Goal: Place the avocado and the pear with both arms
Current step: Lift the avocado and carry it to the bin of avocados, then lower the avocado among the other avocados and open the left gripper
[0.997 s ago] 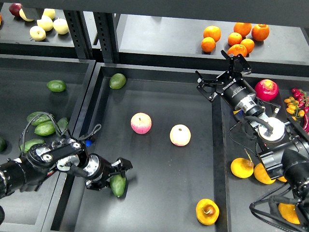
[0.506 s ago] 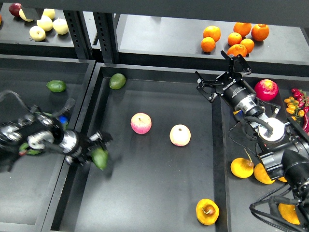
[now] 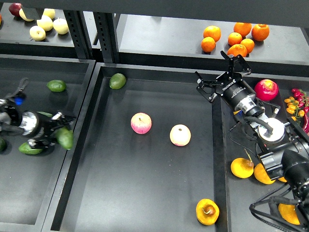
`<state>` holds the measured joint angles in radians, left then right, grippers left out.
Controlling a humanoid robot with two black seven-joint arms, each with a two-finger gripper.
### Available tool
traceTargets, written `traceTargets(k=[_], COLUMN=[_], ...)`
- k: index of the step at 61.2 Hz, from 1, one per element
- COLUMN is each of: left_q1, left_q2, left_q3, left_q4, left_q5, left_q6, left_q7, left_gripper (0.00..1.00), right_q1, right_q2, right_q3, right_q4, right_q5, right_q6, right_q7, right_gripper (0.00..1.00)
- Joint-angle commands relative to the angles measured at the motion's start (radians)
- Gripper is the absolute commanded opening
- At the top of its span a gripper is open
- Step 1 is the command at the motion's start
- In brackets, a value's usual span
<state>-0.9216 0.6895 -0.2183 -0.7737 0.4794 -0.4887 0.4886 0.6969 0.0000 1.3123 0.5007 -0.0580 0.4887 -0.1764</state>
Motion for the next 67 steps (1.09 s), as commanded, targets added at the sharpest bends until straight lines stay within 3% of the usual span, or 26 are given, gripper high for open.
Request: traceTargets(k=[1,32,67], left_q1=[0.01,0.089,0.153], left_q2=[0.012,0.007,-0.025], left_q3=[-0.007,-0.015,-0.015], left_q4=[0.017,0.178,0.278], left_q5=[0.001,-0.001,0.001], left_q6=[0.0,0.0,0.0], left_q7=[0.0,0.0,0.0], left_gripper=[0.38,0.41,0.44], right_q1=[-0.005,-0.005,-0.011], right_q2=[0.0,0.0,0.0], right_q3=[-0.002,-0.01,-0.013], right_q4=[0.002,0.004,0.004], right_q5=[-0.002,-0.005,-0.005], right_q6=[0.0,0.0,0.0], right_q7=[0.0,0.0,0.0], right_gripper=[1.0,1.0,1.0])
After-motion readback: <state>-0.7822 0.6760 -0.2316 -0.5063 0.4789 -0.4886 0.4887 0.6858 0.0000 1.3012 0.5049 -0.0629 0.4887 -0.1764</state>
